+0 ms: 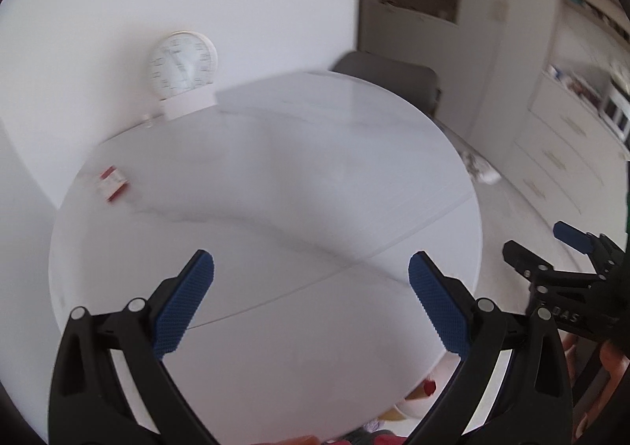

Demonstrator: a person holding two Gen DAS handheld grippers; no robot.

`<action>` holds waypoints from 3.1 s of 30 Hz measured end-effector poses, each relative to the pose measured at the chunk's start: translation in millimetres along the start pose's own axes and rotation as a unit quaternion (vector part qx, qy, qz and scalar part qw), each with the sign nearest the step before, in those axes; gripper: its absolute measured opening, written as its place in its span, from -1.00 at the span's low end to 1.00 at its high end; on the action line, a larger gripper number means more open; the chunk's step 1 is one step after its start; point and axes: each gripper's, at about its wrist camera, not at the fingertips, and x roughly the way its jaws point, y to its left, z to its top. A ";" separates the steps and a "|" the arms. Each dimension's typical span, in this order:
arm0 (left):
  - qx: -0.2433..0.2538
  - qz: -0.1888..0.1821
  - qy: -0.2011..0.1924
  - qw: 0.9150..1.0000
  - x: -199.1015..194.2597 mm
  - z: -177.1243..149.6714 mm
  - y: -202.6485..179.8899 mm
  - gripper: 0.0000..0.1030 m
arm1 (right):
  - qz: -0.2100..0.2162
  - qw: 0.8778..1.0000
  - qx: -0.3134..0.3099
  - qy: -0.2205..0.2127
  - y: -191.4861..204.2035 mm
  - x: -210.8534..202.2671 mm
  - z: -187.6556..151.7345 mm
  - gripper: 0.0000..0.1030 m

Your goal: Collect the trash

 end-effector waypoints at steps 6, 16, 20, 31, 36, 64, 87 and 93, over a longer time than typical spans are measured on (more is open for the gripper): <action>-0.038 0.011 -0.001 0.999 -3.2 -3.2 42.1 0.85 | 0.022 0.999 -0.023 -0.031 41.2 -15.1 19.5 0.95; -0.046 0.001 0.002 0.999 11.8 4.1 60.7 0.85 | 0.011 0.999 -0.038 -0.017 73.9 -7.8 21.3 0.95; -0.044 -0.007 0.013 0.999 19.1 2.2 62.3 0.85 | 0.003 0.999 -0.039 -0.006 76.0 -5.7 16.7 0.95; -0.044 -0.013 0.027 0.999 27.6 -1.1 62.1 0.85 | -0.007 0.999 -0.040 0.009 76.2 -1.8 9.7 0.95; -0.044 -0.011 0.023 0.999 26.1 0.1 62.7 0.85 | -0.006 0.999 -0.044 0.006 76.9 -3.0 10.3 0.95; -0.053 -0.004 0.025 0.998 24.2 -0.4 66.3 0.85 | -0.006 0.999 -0.052 0.013 85.3 0.9 8.7 0.95; -0.049 -0.001 0.025 0.998 21.7 -5.2 65.0 0.85 | -0.007 0.999 -0.049 0.014 82.8 0.6 8.3 0.95; -0.051 -0.001 0.026 0.998 20.9 -4.6 65.5 0.85 | -0.007 0.999 -0.048 0.015 83.6 1.1 8.0 0.95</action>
